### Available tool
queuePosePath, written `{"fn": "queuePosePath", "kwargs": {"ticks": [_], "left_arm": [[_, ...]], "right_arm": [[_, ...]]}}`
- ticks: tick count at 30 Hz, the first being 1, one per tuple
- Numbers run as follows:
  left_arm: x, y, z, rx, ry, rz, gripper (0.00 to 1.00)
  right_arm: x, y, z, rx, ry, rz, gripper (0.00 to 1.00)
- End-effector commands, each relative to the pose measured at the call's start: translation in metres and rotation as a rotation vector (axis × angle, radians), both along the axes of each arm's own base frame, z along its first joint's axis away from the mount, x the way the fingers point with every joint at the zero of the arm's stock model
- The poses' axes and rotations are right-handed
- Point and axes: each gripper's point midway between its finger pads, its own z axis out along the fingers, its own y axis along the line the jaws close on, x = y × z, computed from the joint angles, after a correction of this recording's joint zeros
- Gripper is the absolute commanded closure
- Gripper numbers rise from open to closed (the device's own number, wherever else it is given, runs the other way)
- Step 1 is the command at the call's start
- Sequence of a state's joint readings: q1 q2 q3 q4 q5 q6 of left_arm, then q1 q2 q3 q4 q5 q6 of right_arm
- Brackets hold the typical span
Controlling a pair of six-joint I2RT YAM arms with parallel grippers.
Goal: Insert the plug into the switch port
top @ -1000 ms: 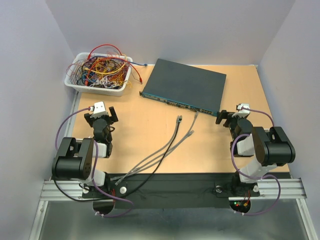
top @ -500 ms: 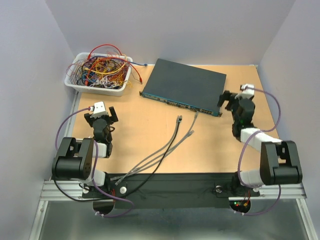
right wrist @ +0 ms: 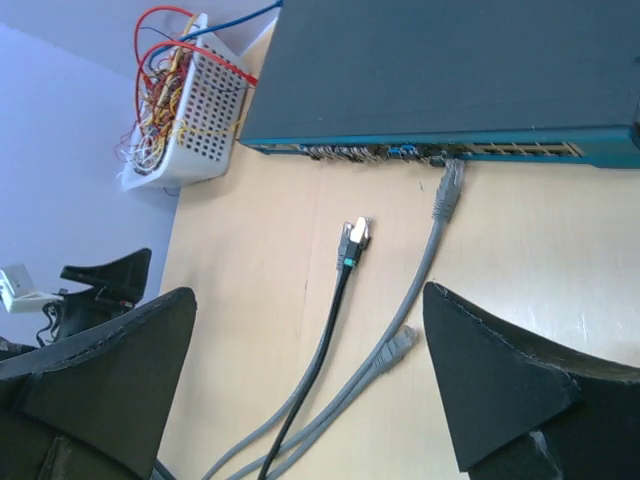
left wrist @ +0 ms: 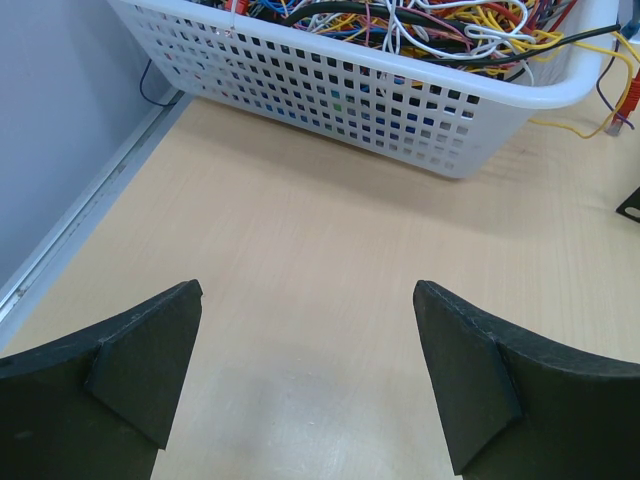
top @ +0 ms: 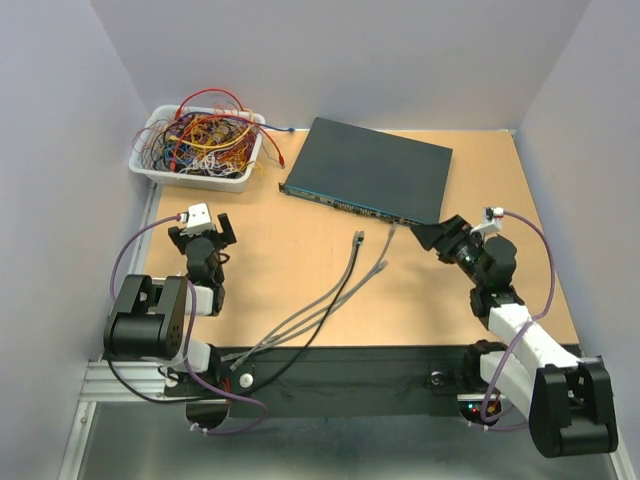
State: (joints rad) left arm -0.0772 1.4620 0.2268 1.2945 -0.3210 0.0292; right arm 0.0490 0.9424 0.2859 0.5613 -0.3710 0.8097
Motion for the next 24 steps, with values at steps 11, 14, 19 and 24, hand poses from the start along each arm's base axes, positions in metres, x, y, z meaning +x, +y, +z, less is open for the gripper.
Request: {"fn": "queuePosePath", "kwargs": {"ticks": [11,14,19,24], "left_arm": [[0.007,0.0,0.069,-0.015,-0.283,0.004,0.01],[0.009,0.0,0.069,-0.014,-0.277,-0.001,0.01],[0.02,-0.008,0.112,-0.006,-0.258,-0.023,0.01],[0.015,-0.039,0.181,-0.199,-0.348,-0.152,0.01]], "right_arm": [[0.005,-0.001,-0.05,-0.414,0.344,-0.065,0.08],[0.006,0.02,-0.048,-0.517,0.34,-0.07,0.08],[0.005,0.026,-0.033,-0.554,0.313,-0.067,0.08],[0.004,0.036,-0.038,-0.555,0.337,-0.022,0.08]]}}
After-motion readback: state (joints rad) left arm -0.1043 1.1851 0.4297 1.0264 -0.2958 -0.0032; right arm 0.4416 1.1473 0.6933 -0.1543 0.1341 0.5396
